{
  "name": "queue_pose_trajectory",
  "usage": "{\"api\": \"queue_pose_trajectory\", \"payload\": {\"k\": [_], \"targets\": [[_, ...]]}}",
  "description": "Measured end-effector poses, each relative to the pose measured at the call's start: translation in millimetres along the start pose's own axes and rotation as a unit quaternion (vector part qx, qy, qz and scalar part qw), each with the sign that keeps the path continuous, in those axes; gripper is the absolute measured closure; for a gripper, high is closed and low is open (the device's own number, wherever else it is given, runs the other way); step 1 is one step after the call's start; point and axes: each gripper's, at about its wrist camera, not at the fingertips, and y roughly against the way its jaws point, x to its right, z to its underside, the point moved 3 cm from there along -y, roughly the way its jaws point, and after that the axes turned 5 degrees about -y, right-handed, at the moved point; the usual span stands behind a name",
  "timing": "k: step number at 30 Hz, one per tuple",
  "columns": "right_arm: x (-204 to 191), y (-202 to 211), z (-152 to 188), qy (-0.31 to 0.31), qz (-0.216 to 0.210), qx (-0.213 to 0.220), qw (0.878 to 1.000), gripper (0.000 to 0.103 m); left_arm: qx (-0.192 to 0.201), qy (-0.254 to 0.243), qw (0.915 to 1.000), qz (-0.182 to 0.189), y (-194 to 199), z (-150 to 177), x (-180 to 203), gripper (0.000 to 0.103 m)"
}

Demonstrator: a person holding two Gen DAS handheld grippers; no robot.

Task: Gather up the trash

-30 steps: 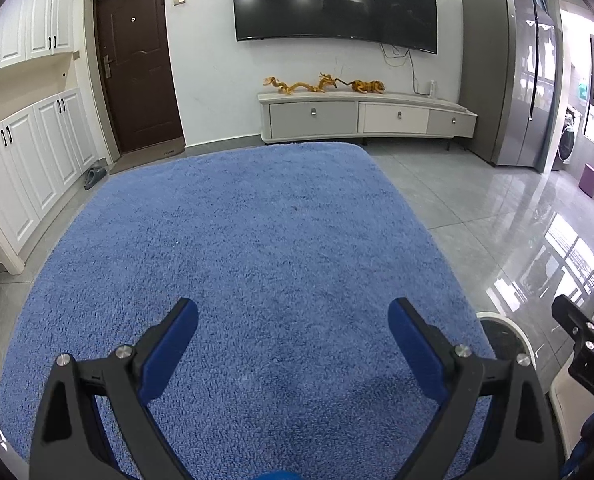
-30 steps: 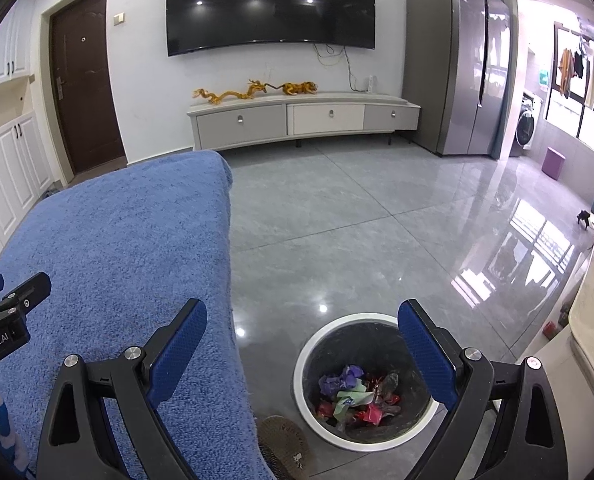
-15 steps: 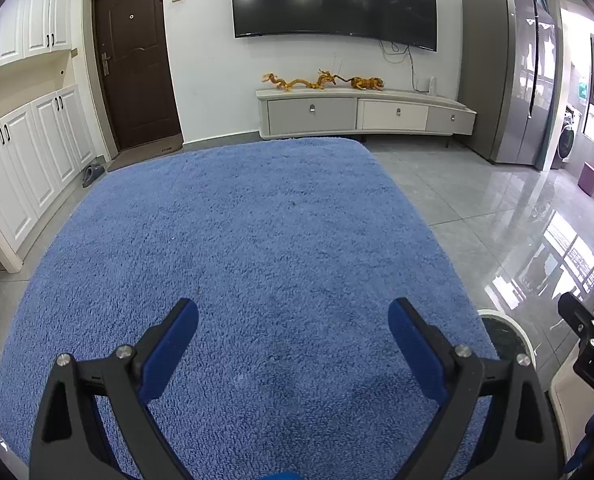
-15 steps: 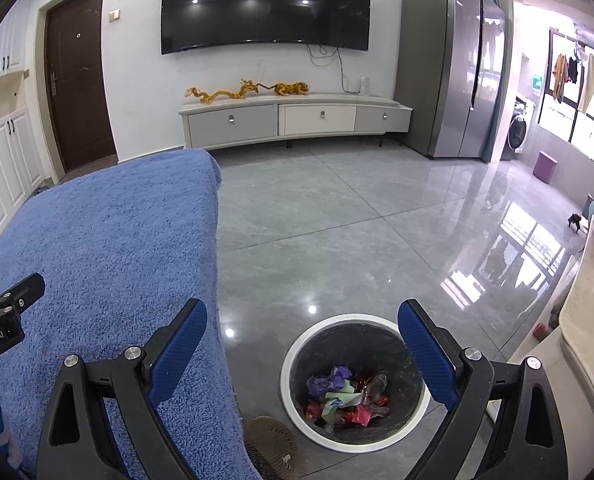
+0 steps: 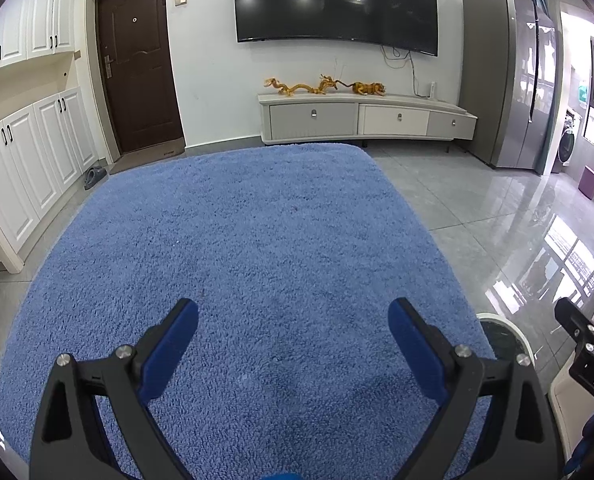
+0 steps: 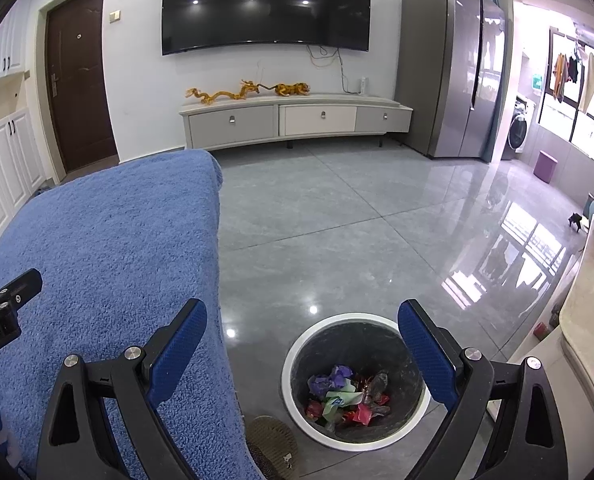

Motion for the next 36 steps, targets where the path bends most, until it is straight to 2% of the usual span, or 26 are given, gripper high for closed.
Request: {"api": "queue_pose_trajectory", "payload": {"k": [21,36], "targets": [[0.4,-0.1,2.3,-0.003,-0.003,-0.001,1.0,0.008,0.016,-0.005,0.9998,-0.008,12.9,-0.6,5.0,0.007],[-0.9,0.3,2.9,-0.001,-0.003,-0.001,1.0,0.008,0.011,0.0,0.9999,-0.003,10.7,0.3,1.9,0.007]]}}
